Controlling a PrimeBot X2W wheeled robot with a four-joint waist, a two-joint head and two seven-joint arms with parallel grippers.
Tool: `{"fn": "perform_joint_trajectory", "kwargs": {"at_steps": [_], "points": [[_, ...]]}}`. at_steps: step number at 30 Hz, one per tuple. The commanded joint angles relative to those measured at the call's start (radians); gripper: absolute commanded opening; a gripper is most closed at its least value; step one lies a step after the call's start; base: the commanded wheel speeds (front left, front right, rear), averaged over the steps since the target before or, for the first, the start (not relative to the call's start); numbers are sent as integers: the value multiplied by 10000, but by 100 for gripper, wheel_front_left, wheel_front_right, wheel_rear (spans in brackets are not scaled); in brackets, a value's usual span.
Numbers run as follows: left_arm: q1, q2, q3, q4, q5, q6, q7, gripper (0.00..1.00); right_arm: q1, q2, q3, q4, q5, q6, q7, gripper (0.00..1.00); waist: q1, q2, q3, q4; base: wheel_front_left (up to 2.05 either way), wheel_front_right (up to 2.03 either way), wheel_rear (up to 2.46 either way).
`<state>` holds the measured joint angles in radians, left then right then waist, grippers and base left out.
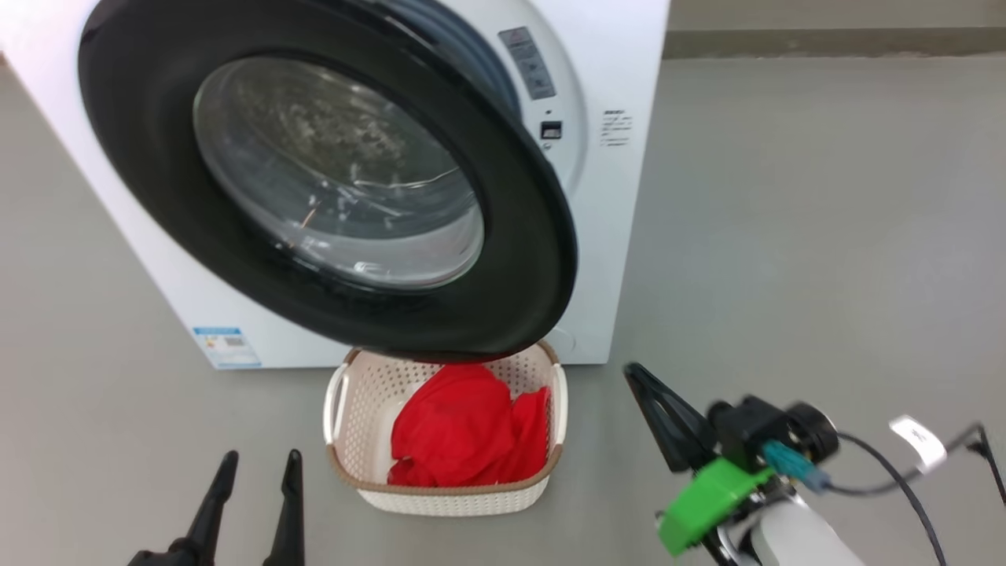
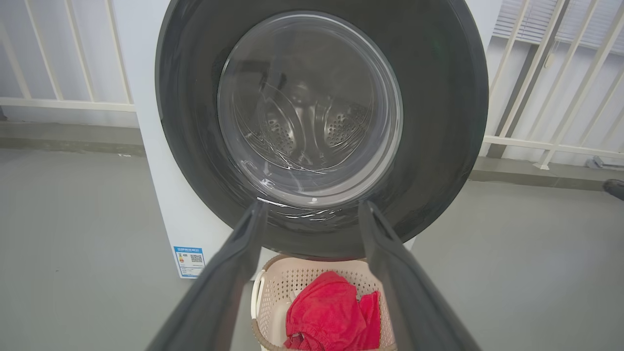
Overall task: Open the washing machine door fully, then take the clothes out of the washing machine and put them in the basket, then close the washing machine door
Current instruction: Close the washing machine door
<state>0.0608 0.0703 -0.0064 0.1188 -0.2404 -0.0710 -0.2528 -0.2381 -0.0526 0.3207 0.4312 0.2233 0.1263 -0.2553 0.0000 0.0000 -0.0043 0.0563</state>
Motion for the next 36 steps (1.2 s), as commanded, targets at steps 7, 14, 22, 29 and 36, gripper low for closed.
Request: {"fn": "perform_joint_trajectory", "kwargs": {"at_steps": [7,14,22,29,36], "points": [[-782,-53,88,-344,-171,-112,-89,100,-1805,24,885,951,345,44,-27,0,0,0,623,753,0,0,0],[-1169,-123,-233,-528,-301,-179,-89,100,-3225,-148,1517,1897,711,44,31,0,0,0,1195,1340,0,0,0],[-1462,-169,-516,-711,-317,-115,-89,100,-4584,-385,1581,2492,1028,44,-14,0,0,0,1949,1824,0,0,0],[-1763,-185,-696,-667,-352,-123,-89,100,-5419,-656,1339,2661,1144,44,-51,0,0,0,2451,2146,0,0,0],[-1925,-191,-766,-635,-322,-120,-89,100,-5820,-846,851,2530,1099,44,-61,0,0,0,2671,2308,0,0,0]]}}
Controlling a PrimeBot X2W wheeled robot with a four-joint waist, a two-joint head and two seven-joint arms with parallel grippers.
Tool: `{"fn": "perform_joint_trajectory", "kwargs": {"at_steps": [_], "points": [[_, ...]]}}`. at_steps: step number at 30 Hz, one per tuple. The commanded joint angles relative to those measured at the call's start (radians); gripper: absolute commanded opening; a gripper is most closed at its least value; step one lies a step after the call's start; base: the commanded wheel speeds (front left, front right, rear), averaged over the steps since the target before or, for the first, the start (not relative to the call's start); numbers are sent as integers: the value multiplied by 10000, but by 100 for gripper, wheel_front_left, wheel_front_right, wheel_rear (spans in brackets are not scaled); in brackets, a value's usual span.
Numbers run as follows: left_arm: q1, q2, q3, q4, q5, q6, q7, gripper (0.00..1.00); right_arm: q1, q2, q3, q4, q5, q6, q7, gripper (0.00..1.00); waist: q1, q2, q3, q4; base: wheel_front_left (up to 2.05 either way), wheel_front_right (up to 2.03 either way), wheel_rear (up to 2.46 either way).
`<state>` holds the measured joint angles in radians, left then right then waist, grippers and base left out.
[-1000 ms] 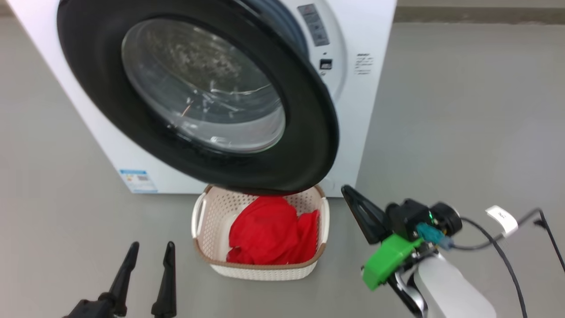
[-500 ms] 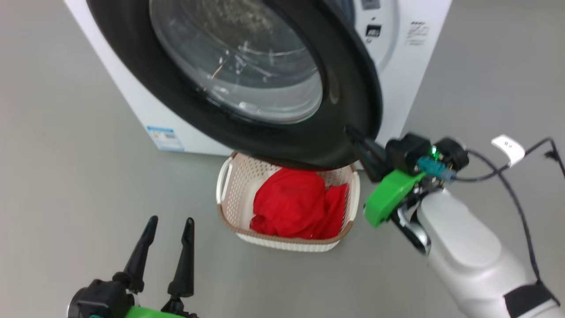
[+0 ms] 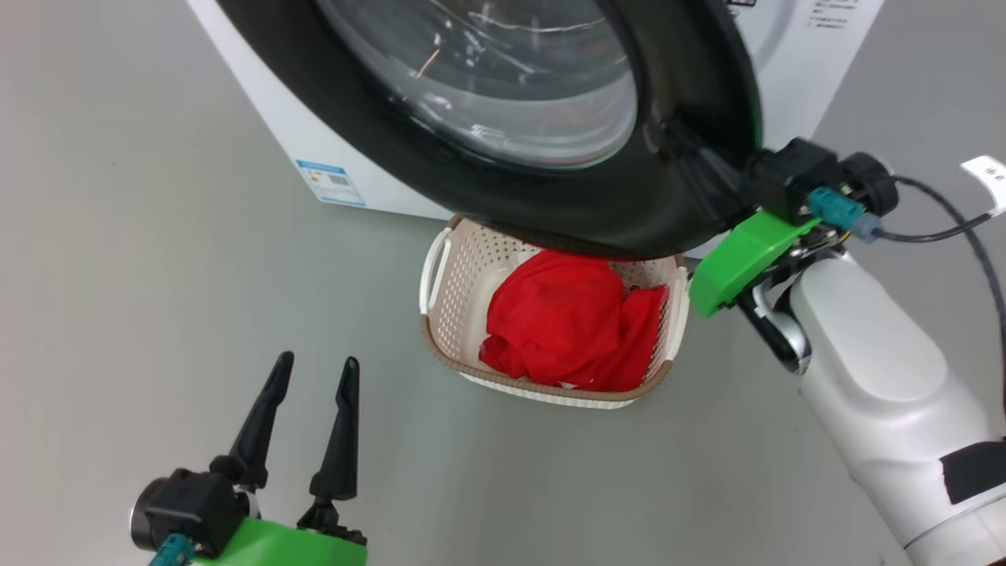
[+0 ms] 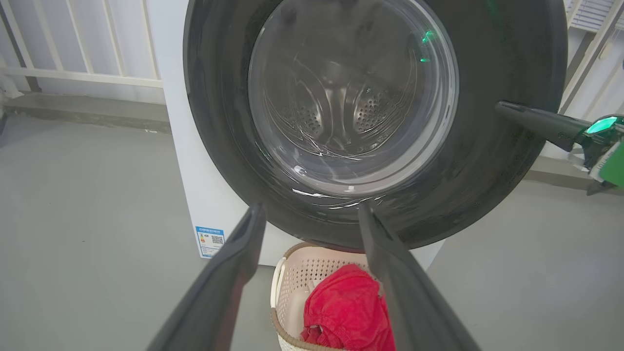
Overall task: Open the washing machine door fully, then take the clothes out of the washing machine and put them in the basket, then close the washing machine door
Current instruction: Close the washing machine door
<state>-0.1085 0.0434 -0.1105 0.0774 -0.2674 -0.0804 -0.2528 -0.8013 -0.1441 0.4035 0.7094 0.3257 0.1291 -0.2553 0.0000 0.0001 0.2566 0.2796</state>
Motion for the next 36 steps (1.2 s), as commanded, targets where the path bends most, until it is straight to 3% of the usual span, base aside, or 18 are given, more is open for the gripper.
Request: {"fn": "perform_joint_trajectory", "kwargs": {"at_steps": [1,14,29,36], "points": [[-240,77,276,-203,-52,-24,-89,100,-202,66,-29,-265,44,16,-62,0,0,-1,65,102,0,0,0],[-395,74,91,-214,-47,-82,-90,100,-947,-374,-539,-112,141,16,-63,0,0,-1,390,620,0,0,0],[-586,70,-56,-297,-136,-84,-90,100,-2437,-1116,-966,965,127,16,-64,0,0,-1,933,996,0,0,0],[-746,69,-126,-299,-177,-74,-90,100,-3015,-1104,-1803,1197,-460,16,-64,0,0,-1,1192,1047,0,0,0]]}}
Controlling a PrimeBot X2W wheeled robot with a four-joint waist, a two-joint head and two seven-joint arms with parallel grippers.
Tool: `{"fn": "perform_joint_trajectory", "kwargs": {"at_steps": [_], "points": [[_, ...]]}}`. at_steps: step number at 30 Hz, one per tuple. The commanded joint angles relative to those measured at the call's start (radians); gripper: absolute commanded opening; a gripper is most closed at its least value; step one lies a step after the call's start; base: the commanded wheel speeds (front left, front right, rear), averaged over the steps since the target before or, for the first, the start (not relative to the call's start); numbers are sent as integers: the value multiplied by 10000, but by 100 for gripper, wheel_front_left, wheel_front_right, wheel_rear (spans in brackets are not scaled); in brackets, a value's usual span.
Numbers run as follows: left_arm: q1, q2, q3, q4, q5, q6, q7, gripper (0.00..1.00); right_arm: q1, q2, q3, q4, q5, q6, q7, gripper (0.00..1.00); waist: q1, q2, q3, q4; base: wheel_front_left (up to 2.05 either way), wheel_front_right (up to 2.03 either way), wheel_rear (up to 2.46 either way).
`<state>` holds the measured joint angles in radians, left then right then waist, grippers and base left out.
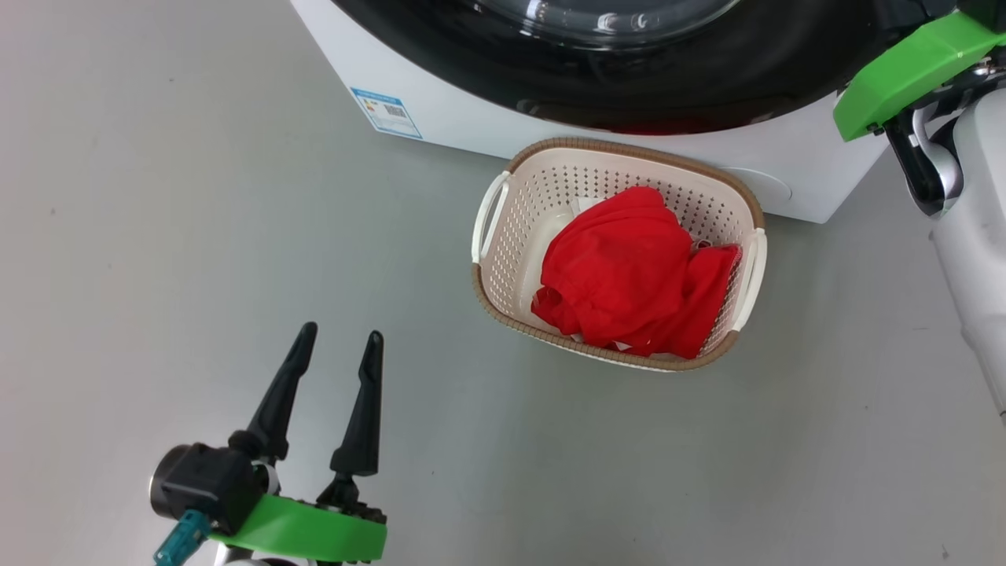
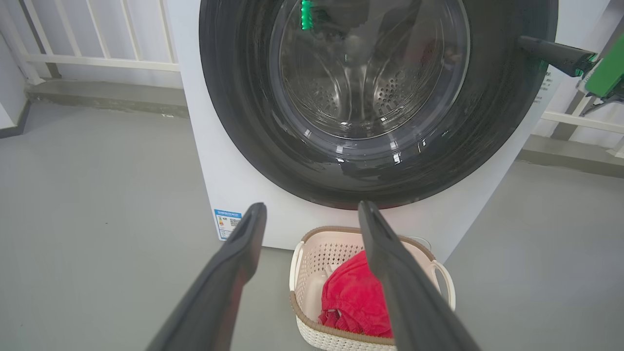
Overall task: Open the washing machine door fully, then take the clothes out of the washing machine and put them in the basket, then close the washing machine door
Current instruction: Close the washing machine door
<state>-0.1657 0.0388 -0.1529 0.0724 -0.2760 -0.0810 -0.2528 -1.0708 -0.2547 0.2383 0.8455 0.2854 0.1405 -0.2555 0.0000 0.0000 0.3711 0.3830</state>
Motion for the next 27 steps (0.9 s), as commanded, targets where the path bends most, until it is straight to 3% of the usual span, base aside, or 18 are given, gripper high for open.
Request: {"fn": "perform_joint_trajectory", "kwargs": {"at_steps": [1,14,15,16,27], "points": [[-186,115,280,-243,-95,-64,-90,100,-369,42,-283,-156,-168,-98,-62,0,0,0,70,14,0,0,0],[-277,115,194,-107,-103,39,-90,100,-209,591,-963,-253,-698,-98,-62,2,0,0,-4,-218,0,0,0],[-286,115,216,-96,-99,70,-90,100,-140,632,-913,-356,-655,-98,-62,42,0,0,-23,-278,0,0,0],[-296,115,232,-84,-97,92,-90,100,-44,687,-906,-442,-561,-98,-62,97,0,0,-47,-343,0,0,0],[-317,128,322,219,70,148,-90,100,1661,1146,-724,-1562,-264,-98,-62,100,0,0,-603,-1379,0,0,0]]}}
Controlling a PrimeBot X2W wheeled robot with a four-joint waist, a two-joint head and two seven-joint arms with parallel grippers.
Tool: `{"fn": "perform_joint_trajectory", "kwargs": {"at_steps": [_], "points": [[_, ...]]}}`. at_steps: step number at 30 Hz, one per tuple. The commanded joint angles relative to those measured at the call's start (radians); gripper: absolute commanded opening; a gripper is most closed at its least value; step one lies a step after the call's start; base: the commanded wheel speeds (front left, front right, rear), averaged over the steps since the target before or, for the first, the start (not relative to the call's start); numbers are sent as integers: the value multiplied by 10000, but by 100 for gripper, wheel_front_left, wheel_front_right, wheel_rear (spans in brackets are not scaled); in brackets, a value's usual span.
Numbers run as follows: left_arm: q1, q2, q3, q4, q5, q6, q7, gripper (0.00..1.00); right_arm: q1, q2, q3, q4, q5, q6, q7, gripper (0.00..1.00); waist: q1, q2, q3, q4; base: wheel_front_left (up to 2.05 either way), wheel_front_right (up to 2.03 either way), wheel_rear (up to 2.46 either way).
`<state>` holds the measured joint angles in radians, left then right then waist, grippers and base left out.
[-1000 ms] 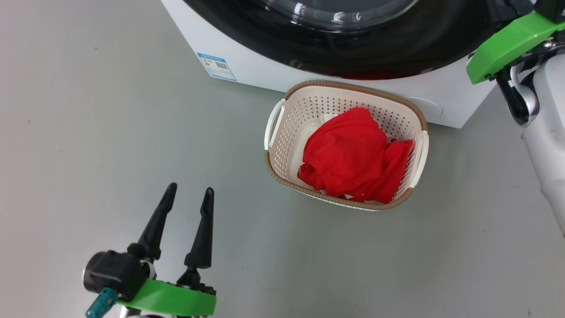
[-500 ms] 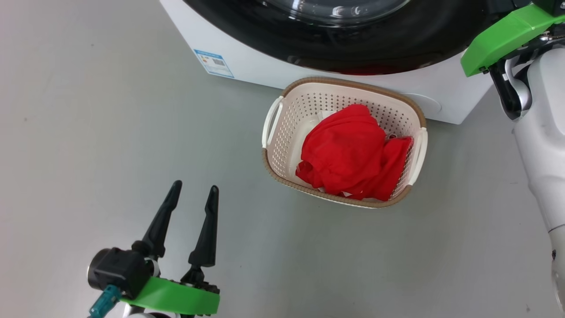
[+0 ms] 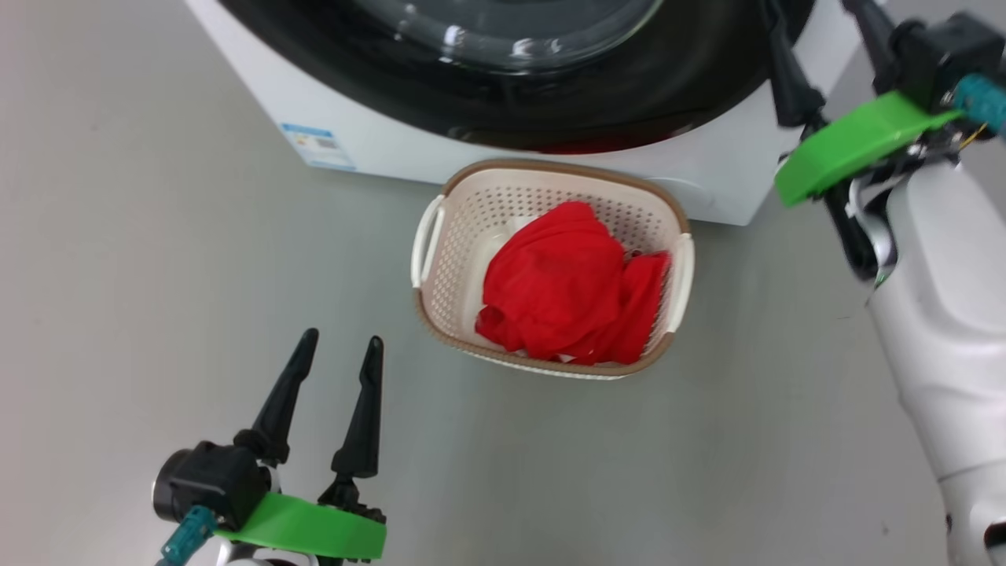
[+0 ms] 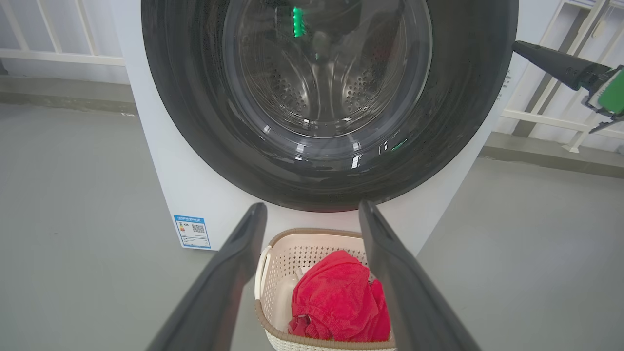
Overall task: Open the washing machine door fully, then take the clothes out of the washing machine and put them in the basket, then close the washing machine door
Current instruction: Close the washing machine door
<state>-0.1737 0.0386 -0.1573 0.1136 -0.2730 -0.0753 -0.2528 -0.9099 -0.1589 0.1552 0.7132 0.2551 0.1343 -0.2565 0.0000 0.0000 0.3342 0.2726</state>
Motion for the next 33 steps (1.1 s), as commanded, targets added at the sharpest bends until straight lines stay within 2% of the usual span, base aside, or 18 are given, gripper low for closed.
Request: {"fn": "perform_joint_trajectory", "kwargs": {"at_steps": [1,11,19,33], "points": [[-237,129,399,-186,33,109,-90,100,237,220,94,-364,15,-36,-53,100,0,0,-302,-384,0,0,0],[-174,125,830,-141,-121,330,-90,100,1930,420,-355,-1709,-402,-36,-53,100,0,0,-1053,-1461,0,0,0],[-96,248,1036,-102,-195,256,-90,100,3302,581,-620,-2745,-758,-36,-53,100,0,0,-1688,-2201,0,0,0],[386,646,1200,-184,-36,533,11,100,5394,793,-1447,-3739,-1057,-36,-53,100,0,0,-2820,-2836,0,0,0]]}}
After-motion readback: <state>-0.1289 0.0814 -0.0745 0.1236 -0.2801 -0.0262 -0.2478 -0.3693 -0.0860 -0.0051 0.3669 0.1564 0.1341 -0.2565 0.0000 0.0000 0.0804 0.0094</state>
